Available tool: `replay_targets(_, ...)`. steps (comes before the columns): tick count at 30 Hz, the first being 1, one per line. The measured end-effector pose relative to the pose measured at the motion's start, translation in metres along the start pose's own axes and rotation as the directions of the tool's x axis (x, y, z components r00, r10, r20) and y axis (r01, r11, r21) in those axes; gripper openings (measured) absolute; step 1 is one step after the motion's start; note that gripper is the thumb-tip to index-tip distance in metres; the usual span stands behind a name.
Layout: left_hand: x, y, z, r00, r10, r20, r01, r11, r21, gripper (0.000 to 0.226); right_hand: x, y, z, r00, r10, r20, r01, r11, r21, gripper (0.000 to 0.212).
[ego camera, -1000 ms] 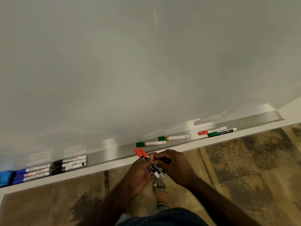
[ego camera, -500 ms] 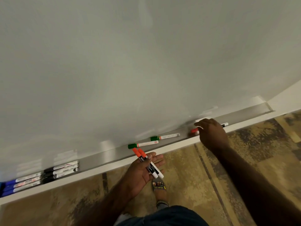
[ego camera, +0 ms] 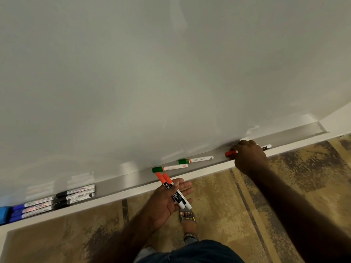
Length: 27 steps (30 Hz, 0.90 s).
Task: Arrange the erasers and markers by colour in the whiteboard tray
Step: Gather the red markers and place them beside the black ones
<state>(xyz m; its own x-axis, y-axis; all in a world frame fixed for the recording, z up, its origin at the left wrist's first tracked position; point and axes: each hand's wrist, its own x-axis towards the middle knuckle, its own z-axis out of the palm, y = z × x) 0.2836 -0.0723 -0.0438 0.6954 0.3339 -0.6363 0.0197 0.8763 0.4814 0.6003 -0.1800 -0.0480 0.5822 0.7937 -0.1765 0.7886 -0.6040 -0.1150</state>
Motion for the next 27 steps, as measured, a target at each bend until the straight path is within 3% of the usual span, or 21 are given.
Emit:
replay_targets(4, 0.001, 0.001, -0.001, 1.000, -0.003, 0.007, 0.003, 1.000, -0.002, 0.042, -0.001, -0.004, 0.005, 1.000, -0.002, -0.024, 0.000, 0.997, -0.080, 0.028)
replay_targets(7, 0.000, 0.001, -0.002, 1.000, -0.005, 0.014, 0.005, 1.000, 0.015, 0.044, -0.004, -0.005, 0.007, 0.988, -0.088, -0.124, 0.075, 0.991, -0.112, 0.025)
replay_targets(15, -0.004, 0.002, -0.008, 1.000, 0.019, 0.006, -0.019, 0.999, 0.032, 0.043, -0.018, -0.033, 0.005, 0.862, -0.320, -0.393, 0.334, 0.942, -0.033, 0.031)
replay_targets(18, -0.005, 0.002, -0.011, 1.000, 0.028, -0.002, -0.028, 0.999, 0.030, 0.043, -0.023, -0.064, -0.007, 0.870, -0.380, -0.314, 0.416, 0.908, 0.056, 0.030)
replay_targets(20, -0.006, 0.003, -0.013, 0.999, 0.033, -0.003, -0.033, 0.999, 0.020, 0.042, -0.030, -0.090, -0.015, 0.901, -0.360, -0.243, 0.416, 0.878, 0.239, 0.023)
replay_targets(23, -0.009, 0.004, -0.018, 0.999, 0.040, -0.026, -0.040, 0.999, 0.030, 0.040, -0.043, -0.129, -0.021, 0.945, -0.301, -0.124, 0.319, 0.777, 0.543, 0.018)
replay_targets(27, -0.019, 0.009, -0.026, 0.996, 0.082, -0.042, -0.081, 0.997, 0.015, 0.035, -0.056, -0.172, -0.010, 0.949, -0.315, 0.012, 0.212, 0.665, 0.716, 0.014)
